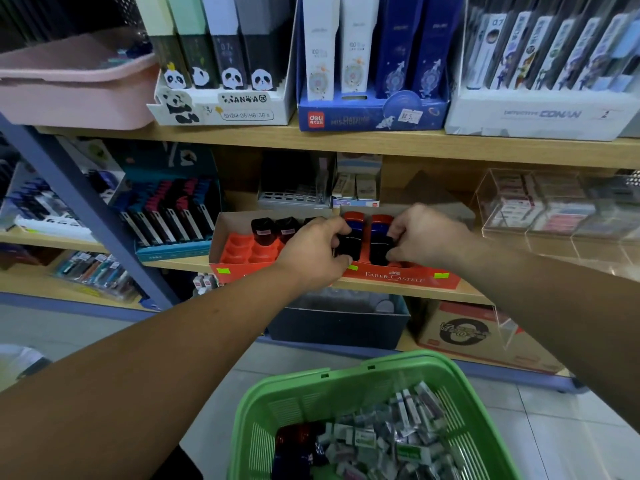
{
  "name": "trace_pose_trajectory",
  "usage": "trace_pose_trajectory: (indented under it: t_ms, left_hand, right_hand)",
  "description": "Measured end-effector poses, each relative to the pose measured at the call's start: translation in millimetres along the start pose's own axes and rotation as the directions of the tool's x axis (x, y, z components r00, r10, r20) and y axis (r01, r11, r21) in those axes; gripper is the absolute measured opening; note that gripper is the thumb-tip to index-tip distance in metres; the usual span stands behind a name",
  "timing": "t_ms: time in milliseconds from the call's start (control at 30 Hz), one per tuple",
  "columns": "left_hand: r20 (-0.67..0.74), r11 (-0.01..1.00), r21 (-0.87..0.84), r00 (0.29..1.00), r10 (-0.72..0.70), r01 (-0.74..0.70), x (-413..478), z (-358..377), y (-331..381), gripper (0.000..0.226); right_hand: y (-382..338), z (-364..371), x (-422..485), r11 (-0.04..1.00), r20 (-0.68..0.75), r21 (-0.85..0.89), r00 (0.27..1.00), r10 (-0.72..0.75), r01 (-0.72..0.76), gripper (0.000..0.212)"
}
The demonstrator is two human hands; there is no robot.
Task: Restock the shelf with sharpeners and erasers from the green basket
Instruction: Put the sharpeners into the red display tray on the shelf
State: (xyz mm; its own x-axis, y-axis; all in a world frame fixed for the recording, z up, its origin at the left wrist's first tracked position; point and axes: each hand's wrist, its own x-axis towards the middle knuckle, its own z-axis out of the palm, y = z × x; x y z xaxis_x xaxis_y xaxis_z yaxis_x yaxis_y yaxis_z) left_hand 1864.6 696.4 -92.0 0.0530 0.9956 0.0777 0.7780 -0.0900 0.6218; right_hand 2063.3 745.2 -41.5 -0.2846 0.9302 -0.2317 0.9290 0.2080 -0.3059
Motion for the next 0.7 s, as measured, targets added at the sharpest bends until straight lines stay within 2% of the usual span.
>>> trace_pose_trajectory:
  t_ms: [67, 133, 200, 300, 367, 500, 600, 700]
  left_hand:
    - [0.008, 0.999, 0.036, 1.0, 0.013, -0.013, -4, -5, 1, 0.06]
    - [-0.024, 0.995, 0.084, 0.999, 0.048, -0.046, -12, -12, 2, 0.063]
    - [-0.074, 0.991, 0.113, 0.994, 0.082, -0.073, -25, -20, 4, 0.058]
    - [-0.057, 0.986, 0.134, 0.993, 0.107, -0.098, -53, -26, 3, 0.044]
    - [0.008, 0.984, 0.14, 0.994, 0.11, -0.11, -76, -24, -1, 0.03]
    - [0.221, 0.982, 0.186, 0.975, -0.022, -0.02, -118, 1, -13, 0.021]
    - [0.396, 0.963, 0.268, 0.913, -0.093, -0.018, -155, 41, -35, 0.017]
    - [0.47, 0.908, 0.416, 0.866, -0.172, -0.045, -181, 72, -56, 0.018]
  right_hand:
    - [-2, -8, -5, 0.99, -0.021, -0.142, 1.0, 0.007, -0.01, 0.034]
    - [-5, -16, -16, 0.977, -0.064, -0.213, 0.998, -0.012, -0.002, 0.038]
    - [-8, -19, -32, 0.973, -0.134, -0.228, 0.988, -0.078, 0.046, 0.038]
    - [-18, -7, -65, 0.969, -0.187, -0.17, 0.959, -0.212, 0.181, 0.036]
    - [-24, 17, -85, 0.955, -0.11, -0.156, 0.956, -0.272, 0.254, 0.037]
    - [-29, 90, -111, 0.937, 0.206, -0.039, 0.92, -0.333, 0.347, 0.03]
    - [-24, 167, -121, 0.955, 0.419, 0.059, 0.861, -0.289, 0.292, 0.02]
    - [-9, 244, -135, 0.978, 0.496, 0.09, 0.843, -0.208, 0.188, 0.035]
